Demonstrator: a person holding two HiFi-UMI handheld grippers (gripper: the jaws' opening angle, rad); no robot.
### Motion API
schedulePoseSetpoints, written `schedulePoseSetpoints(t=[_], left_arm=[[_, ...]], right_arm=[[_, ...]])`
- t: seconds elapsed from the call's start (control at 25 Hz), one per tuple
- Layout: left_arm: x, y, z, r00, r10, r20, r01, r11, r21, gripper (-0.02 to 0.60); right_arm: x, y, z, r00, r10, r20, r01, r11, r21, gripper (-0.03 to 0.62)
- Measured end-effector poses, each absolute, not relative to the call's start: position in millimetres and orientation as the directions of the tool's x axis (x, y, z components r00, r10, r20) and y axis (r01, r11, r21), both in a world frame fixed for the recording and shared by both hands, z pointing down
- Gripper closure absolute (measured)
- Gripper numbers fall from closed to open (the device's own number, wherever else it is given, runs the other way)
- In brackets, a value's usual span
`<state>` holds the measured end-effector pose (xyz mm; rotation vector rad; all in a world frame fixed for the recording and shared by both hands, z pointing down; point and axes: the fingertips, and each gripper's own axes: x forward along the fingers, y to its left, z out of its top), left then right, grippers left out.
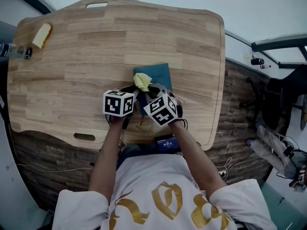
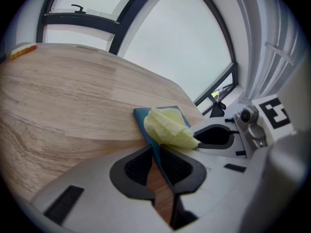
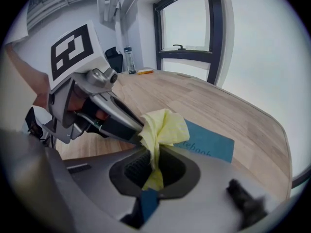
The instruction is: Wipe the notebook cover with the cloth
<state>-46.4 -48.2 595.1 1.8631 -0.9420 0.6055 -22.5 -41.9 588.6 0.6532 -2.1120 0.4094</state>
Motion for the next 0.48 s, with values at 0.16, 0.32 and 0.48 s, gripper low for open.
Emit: schedulePoseSetpoints(t=[0.16,0.32,0.48], left_arm=[[-47,-48,595,0.584,-0.351,0.731,-0.811,-0.265,0.521,0.518],[-47,-49,595,0.583,-0.354,0.732,-0.813,-0.267,0.518,0.518],[-46,-48,596,0.587,-0.351,0.730,-0.810,-0.263,0.524,0.518]], right_arm=[[-21,-31,588,-0.487,-0.293,0.823,-0.582,0.811,-0.056,0.556],[-20,-23,588,-0.481,-0.285,0.829,-0.576,0.816,-0.053,0.556],[-17,-15,588,-0.476,-0.277,0.834,-0.573,0.818,-0.056,0.556]])
